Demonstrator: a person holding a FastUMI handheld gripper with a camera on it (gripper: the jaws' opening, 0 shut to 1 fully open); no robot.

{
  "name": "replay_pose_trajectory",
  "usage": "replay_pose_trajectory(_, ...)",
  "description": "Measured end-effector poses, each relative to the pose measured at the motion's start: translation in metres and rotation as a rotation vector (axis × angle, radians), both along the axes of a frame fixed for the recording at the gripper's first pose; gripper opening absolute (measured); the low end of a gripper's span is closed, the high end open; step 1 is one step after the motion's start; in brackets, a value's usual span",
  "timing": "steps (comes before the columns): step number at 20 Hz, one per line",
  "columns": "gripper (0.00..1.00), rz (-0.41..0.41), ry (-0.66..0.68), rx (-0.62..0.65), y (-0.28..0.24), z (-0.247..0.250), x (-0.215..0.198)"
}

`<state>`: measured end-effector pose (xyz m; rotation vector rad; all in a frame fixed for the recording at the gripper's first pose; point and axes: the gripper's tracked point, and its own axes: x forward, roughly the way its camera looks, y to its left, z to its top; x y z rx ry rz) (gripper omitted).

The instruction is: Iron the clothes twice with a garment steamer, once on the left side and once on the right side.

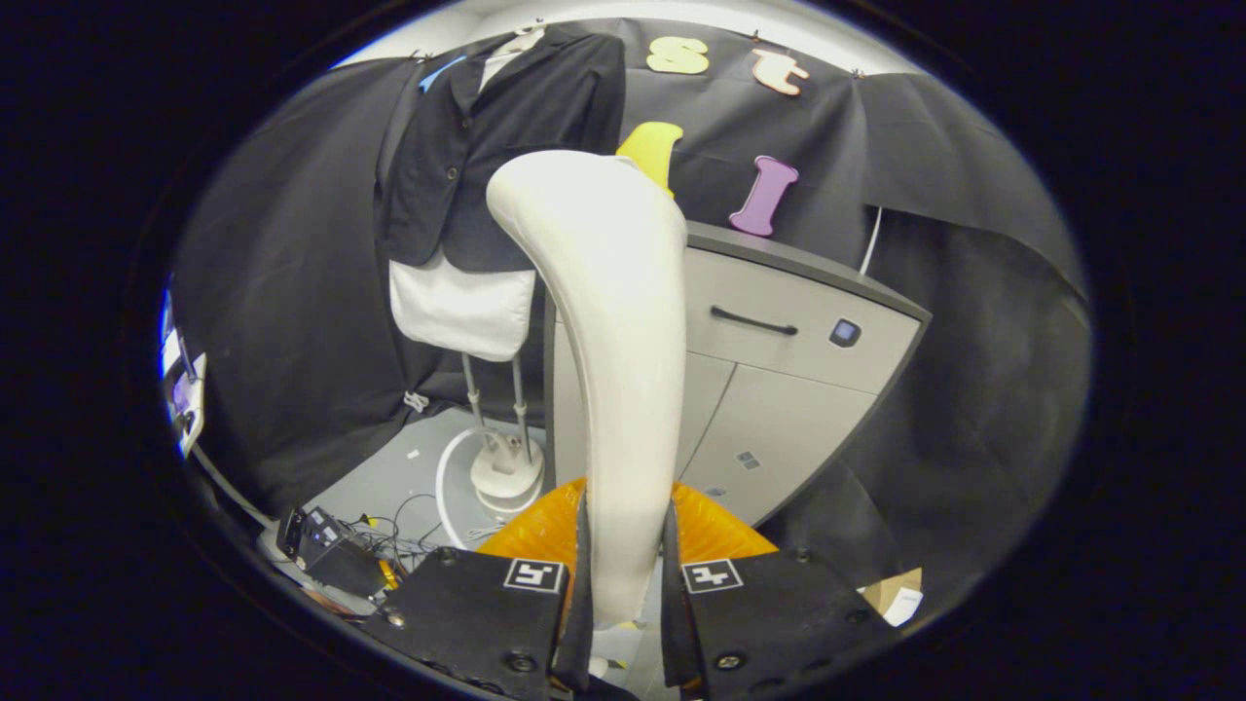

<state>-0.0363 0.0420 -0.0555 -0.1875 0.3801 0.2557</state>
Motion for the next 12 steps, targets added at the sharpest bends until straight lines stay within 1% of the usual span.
replay_pose_trajectory(2, 0.31, -0.003, -0.006, 0.013, -0.01, 0.001, -0.001)
replay_pose_trajectory(8, 0.31, -0.015, 0.044, 0.057, -0.034, -0.007, -0.003)
replay_pose_trajectory(12, 0.31, -0.059, 0.052, 0.076, -0.05, 0.0, 0.006)
